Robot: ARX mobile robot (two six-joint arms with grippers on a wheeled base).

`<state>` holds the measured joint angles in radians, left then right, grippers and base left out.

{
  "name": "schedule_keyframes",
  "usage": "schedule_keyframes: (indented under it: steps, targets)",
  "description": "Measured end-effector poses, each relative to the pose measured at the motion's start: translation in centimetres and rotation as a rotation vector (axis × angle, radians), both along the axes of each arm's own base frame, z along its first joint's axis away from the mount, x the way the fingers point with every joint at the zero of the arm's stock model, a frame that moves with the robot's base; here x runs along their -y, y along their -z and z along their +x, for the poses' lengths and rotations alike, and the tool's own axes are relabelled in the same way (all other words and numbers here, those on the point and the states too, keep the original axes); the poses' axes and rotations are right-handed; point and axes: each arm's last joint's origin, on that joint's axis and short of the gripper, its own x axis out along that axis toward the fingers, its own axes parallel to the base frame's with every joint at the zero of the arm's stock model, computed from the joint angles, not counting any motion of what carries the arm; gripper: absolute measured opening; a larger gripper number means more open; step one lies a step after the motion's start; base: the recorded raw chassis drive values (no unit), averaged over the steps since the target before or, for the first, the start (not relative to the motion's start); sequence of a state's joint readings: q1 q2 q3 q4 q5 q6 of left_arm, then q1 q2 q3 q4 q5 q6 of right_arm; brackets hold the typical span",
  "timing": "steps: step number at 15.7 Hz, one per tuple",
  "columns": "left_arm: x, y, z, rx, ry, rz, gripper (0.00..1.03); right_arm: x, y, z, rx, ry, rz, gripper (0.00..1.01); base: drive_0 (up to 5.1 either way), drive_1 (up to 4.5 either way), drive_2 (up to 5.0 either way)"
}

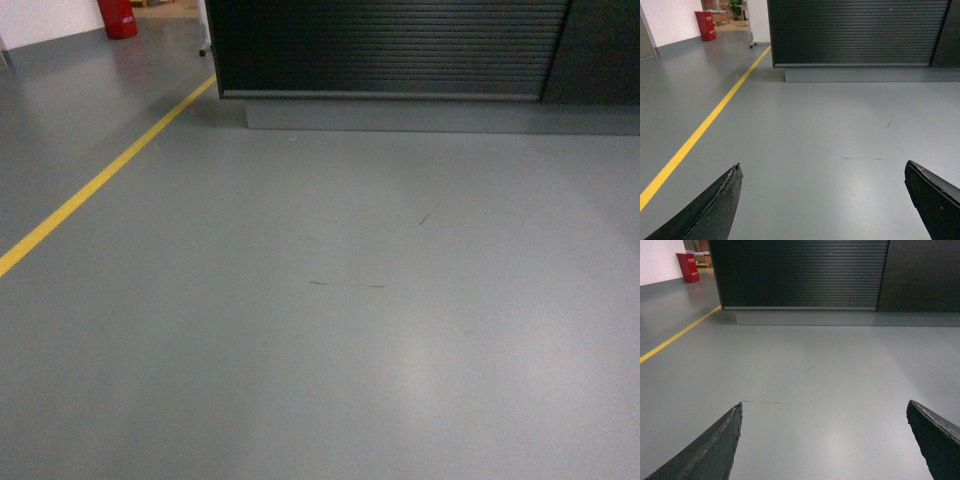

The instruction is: Place dark red mango on scale at checkout

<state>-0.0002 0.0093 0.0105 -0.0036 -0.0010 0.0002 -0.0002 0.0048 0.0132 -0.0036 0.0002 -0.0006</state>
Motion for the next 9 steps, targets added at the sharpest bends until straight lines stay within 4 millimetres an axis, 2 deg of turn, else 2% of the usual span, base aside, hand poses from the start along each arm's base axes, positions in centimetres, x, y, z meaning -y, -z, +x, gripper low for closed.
schedule_keyframes:
  steps: [9]
  targets:
    - [0.00, 0.00, 0.00, 0.000, 0.000, 0.000, 0.98, 0.00, -0.01, 0.00, 0.001, 0.000, 0.000, 0.98, 0.0, 0.00, 0.0]
